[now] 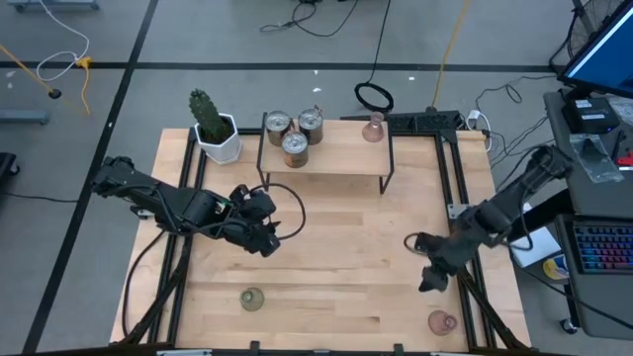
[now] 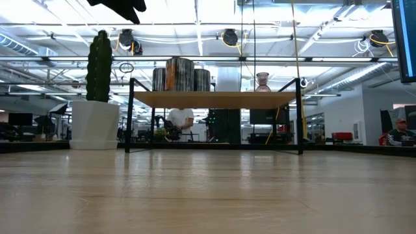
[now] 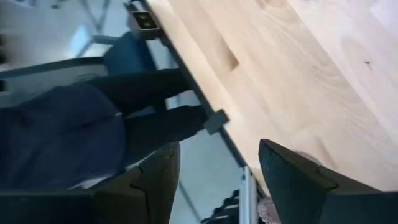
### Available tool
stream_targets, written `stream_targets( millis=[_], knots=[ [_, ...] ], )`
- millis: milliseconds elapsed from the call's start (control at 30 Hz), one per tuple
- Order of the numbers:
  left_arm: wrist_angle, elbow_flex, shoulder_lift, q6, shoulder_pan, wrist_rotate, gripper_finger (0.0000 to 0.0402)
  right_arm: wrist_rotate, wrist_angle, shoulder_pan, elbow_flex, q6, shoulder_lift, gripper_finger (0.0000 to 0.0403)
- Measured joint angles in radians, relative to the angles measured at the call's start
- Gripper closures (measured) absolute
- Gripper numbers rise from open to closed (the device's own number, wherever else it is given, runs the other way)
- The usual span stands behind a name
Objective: Pick & Place candle stick holders
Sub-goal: Put the pink glass candle holder on the shelf
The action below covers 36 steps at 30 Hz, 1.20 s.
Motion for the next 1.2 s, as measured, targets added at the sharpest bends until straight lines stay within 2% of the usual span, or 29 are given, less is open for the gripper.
stream_targets(
  millis=[167, 267, 367, 600, 767, 833, 1200],
  knots=[
    [0.000, 0.000, 0.000, -0.021, -0.005, 0.008, 0.0206, 0.101, -0.227, 0.123, 0.168, 0.046, 0.129, 0.0190],
    [0.000, 0.000, 0.000, -0.068, -0.021, 0.008, 0.0206, 0.126, -0.399, 0.192, 0.272, 0.061, 0.214, 0.0190],
    [0.000, 0.000, 0.000, -0.111, -0.037, 0.006, 0.0206, 0.129, -0.485, 0.267, 0.343, 0.076, 0.290, 0.0191],
    [0.014, 0.000, 0.000, -0.183, -0.075, -0.001, 0.0206, 0.125, -0.486, 0.464, 0.360, 0.181, 0.414, 0.0190],
    [0.060, 0.000, 0.000, -0.175, -0.088, -0.001, 0.0206, 0.152, -0.457, 0.541, 0.360, 0.232, 0.465, 0.0190],
    [0.074, 0.000, 0.000, -0.172, -0.088, -0.001, 0.0206, 0.179, -0.451, 0.560, 0.360, 0.235, 0.482, 0.0190],
    [0.079, 0.000, 0.000, -0.170, -0.088, -0.002, 0.0206, 0.180, -0.481, 0.575, 0.359, 0.209, 0.560, 0.0191]
  ],
)
